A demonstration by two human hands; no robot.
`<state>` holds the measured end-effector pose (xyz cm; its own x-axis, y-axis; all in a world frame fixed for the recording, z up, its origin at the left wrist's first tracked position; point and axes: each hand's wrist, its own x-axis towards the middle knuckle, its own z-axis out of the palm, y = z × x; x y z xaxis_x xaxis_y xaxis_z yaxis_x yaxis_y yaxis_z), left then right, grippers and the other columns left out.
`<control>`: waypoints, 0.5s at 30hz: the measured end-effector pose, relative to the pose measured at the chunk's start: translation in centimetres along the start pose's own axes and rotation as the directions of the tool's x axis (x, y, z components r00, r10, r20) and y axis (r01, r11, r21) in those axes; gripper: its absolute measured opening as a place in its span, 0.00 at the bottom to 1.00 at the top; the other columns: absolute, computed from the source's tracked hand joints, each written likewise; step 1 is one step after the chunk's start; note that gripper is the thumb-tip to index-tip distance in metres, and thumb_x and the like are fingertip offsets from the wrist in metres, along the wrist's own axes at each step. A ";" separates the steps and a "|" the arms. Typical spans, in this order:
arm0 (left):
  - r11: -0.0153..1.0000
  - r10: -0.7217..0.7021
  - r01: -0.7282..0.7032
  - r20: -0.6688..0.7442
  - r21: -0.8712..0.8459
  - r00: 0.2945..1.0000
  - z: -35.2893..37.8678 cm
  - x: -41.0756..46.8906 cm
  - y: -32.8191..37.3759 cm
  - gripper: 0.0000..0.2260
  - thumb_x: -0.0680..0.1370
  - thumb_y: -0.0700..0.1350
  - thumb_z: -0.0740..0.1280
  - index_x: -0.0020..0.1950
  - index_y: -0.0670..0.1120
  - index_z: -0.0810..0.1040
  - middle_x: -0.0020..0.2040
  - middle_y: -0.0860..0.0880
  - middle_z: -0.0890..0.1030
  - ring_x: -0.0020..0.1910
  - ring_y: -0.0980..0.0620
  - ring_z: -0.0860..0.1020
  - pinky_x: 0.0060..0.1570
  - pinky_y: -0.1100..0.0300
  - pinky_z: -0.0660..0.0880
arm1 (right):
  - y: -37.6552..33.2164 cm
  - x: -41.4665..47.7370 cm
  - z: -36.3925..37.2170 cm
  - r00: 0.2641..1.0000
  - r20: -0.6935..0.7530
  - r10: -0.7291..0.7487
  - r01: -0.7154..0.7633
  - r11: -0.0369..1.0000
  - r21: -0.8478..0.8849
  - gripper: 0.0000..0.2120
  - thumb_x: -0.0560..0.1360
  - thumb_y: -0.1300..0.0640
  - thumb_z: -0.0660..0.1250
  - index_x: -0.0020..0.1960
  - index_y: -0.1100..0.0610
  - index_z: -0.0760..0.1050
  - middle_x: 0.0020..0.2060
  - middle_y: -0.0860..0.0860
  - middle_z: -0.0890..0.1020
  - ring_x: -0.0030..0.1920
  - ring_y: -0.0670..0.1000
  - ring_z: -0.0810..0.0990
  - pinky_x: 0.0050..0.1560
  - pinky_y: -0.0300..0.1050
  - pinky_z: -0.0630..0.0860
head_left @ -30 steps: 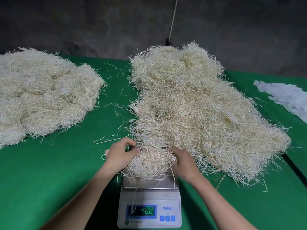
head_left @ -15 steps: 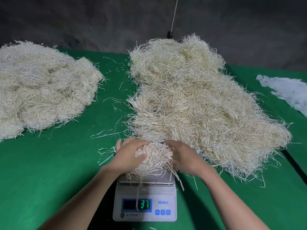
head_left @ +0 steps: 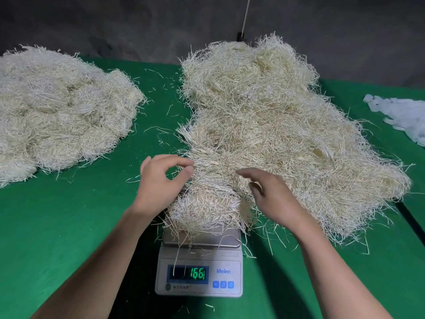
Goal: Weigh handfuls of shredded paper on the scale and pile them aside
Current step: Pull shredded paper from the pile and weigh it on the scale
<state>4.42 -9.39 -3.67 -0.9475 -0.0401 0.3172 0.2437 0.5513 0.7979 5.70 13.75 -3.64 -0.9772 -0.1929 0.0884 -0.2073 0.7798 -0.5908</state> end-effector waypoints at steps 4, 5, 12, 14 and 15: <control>1.000 0.007 -0.007 -0.006 -0.011 1.000 0.0 0.0 0.6 0.06 0.74 0.44 0.70 0.49 0.54 0.82 0.47 0.67 0.75 0.56 0.60 0.72 0.72 0.45 0.53 | -0.3 0.2 0.2 0.999 0.006 -0.036 0.036 0.999 0.012 0.18 0.79 0.65 0.60 0.66 0.52 0.73 0.63 0.49 0.76 0.64 0.47 0.73 0.63 0.35 0.63; 1.000 0.010 -0.010 -0.004 -0.020 1.000 0.0 0.0 0.6 0.06 0.74 0.43 0.70 0.48 0.54 0.81 0.47 0.67 0.75 0.55 0.62 0.72 0.71 0.44 0.54 | -0.3 0.3 0.3 0.999 0.011 -0.040 0.040 0.999 0.005 0.18 0.79 0.64 0.60 0.66 0.52 0.73 0.63 0.49 0.76 0.64 0.47 0.73 0.62 0.35 0.63; 0.999 0.018 -0.018 0.006 -0.046 1.000 0.0 0.0 0.7 0.07 0.75 0.42 0.69 0.48 0.55 0.81 0.46 0.68 0.76 0.51 0.76 0.69 0.69 0.43 0.60 | -0.5 0.4 0.4 0.998 0.038 -0.056 0.057 0.998 -0.008 0.16 0.80 0.62 0.59 0.66 0.52 0.73 0.63 0.50 0.77 0.63 0.49 0.74 0.62 0.35 0.65; 0.999 0.014 -0.014 0.010 -0.045 1.000 0.1 0.0 0.8 0.07 0.75 0.43 0.69 0.48 0.54 0.81 0.46 0.67 0.77 0.51 0.74 0.70 0.69 0.43 0.61 | -0.5 0.4 0.4 0.998 0.037 -0.054 0.054 0.999 -0.008 0.16 0.80 0.62 0.59 0.66 0.52 0.73 0.63 0.50 0.77 0.63 0.49 0.74 0.61 0.35 0.64; 0.999 0.012 -0.011 0.013 -0.044 1.000 0.1 0.0 0.8 0.06 0.75 0.43 0.69 0.48 0.54 0.81 0.47 0.66 0.77 0.51 0.74 0.70 0.69 0.44 0.61 | -0.5 0.4 0.4 0.998 0.037 -0.053 0.053 0.999 -0.007 0.16 0.80 0.62 0.59 0.66 0.52 0.73 0.63 0.50 0.77 0.63 0.49 0.74 0.62 0.35 0.65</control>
<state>4.54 -8.86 -3.09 -0.9471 -0.0229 0.3201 0.2634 0.5144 0.8161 5.42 13.07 -3.62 -0.9625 -0.2561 0.0898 -0.2596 0.7726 -0.5794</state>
